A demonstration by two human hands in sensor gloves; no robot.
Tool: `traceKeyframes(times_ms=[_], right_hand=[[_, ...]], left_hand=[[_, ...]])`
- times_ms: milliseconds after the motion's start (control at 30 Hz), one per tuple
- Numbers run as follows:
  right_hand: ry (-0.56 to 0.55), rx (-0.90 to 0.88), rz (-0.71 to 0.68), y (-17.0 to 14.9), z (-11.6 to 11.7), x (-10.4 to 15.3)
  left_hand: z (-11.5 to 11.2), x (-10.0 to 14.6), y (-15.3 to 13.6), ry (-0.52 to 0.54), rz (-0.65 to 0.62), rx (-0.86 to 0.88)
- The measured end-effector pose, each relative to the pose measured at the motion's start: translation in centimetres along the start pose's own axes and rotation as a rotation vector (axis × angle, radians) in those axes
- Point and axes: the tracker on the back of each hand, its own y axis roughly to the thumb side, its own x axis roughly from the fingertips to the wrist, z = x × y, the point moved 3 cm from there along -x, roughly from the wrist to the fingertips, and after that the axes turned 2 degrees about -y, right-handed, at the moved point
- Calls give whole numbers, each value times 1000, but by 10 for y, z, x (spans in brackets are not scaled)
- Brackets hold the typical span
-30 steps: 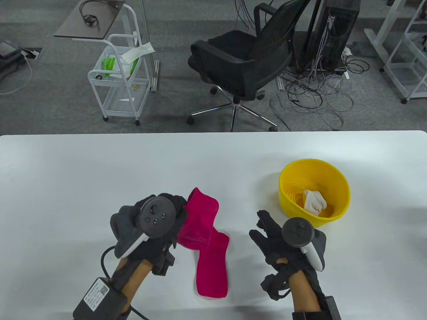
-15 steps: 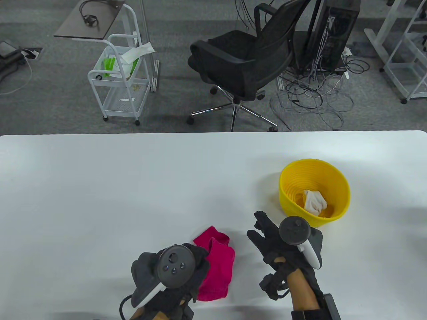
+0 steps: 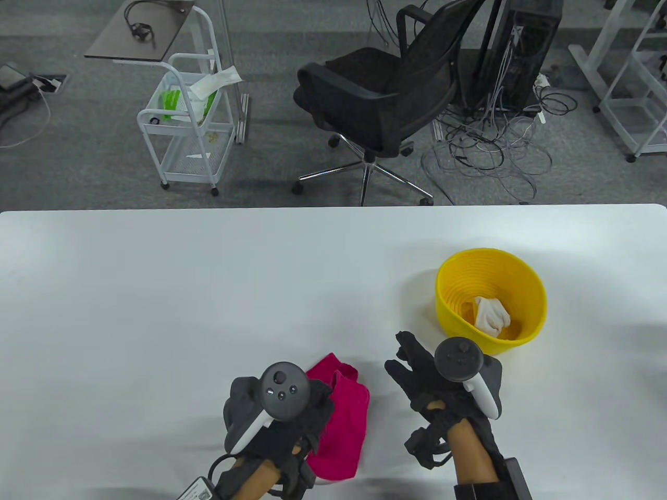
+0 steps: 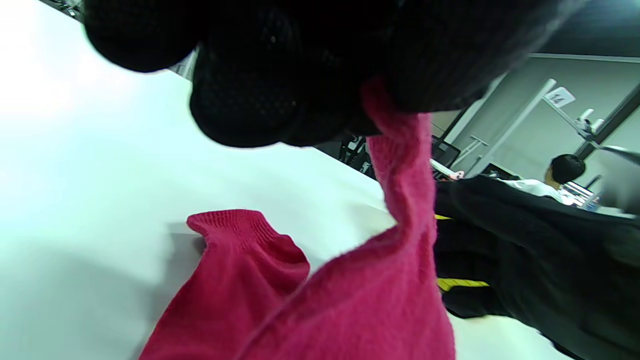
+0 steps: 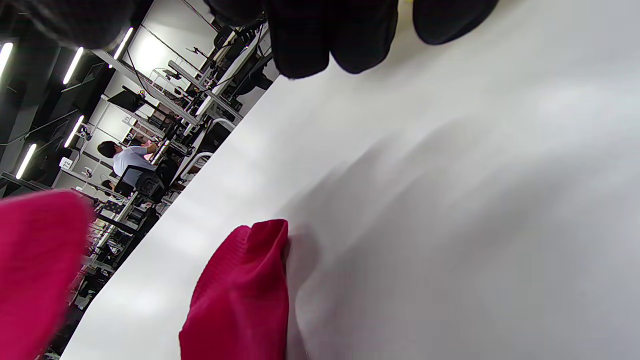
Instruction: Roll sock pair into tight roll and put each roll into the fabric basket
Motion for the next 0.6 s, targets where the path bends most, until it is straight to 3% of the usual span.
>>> traceKeyframes(times_ms=[267,600], right_hand=[[12,2,2,0,2,-1],[23,5,5,0,2,-1]], left_hand=[[-27,-52,-32,-10,112,10],[-47,-80,-54,14,213,-155]])
